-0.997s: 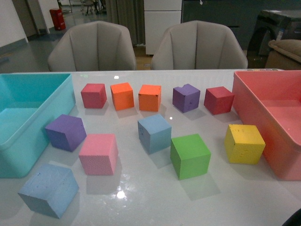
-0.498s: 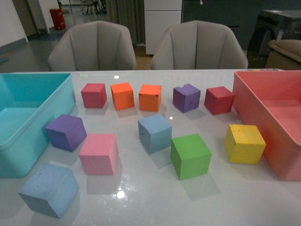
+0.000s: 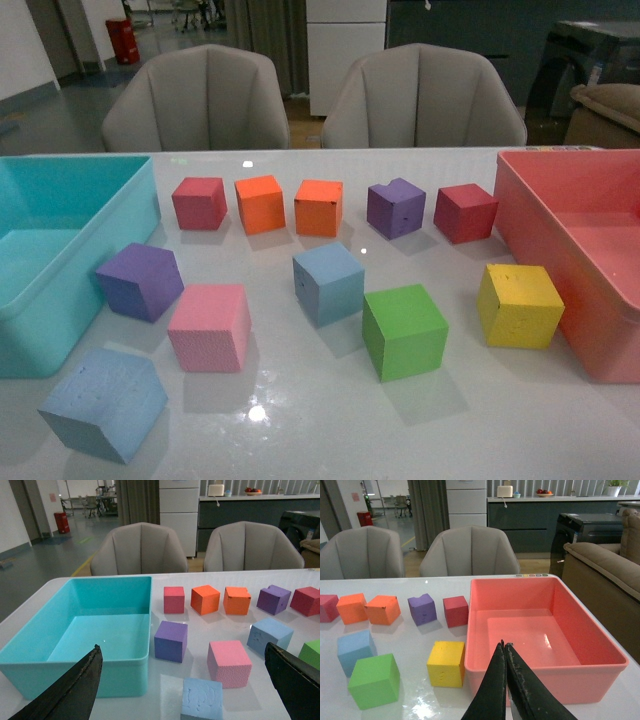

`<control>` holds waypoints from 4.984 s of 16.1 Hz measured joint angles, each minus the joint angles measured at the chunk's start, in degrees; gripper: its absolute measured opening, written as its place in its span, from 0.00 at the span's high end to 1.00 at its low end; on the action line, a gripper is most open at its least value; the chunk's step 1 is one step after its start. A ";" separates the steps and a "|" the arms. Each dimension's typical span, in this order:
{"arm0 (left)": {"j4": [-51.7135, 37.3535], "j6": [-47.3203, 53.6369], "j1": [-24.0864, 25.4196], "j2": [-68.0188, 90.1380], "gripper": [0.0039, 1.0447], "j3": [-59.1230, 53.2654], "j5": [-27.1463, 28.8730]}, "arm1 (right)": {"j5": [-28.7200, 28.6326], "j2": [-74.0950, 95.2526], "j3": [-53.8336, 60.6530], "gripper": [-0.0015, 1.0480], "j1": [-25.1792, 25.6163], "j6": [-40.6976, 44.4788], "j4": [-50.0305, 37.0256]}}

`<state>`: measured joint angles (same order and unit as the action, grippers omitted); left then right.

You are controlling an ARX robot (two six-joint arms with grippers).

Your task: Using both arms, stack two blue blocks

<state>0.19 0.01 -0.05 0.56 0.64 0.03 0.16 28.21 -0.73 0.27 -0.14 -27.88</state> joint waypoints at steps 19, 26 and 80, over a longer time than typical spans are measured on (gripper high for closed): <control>-0.02 0.00 0.00 0.00 0.06 0.00 0.00 | -0.15 -27.98 0.02 0.97 0.00 0.04 28.11; 0.00 0.00 0.00 0.00 0.06 0.00 0.00 | -0.15 -27.98 0.02 0.21 0.00 0.02 28.09; -16.55 0.04 -14.49 89.02 0.63 34.58 2.86 | -0.15 -27.98 0.02 0.06 0.00 0.02 28.06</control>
<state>-16.36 0.05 -14.55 89.58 35.22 2.90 0.01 0.23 -0.71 0.27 -0.12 0.19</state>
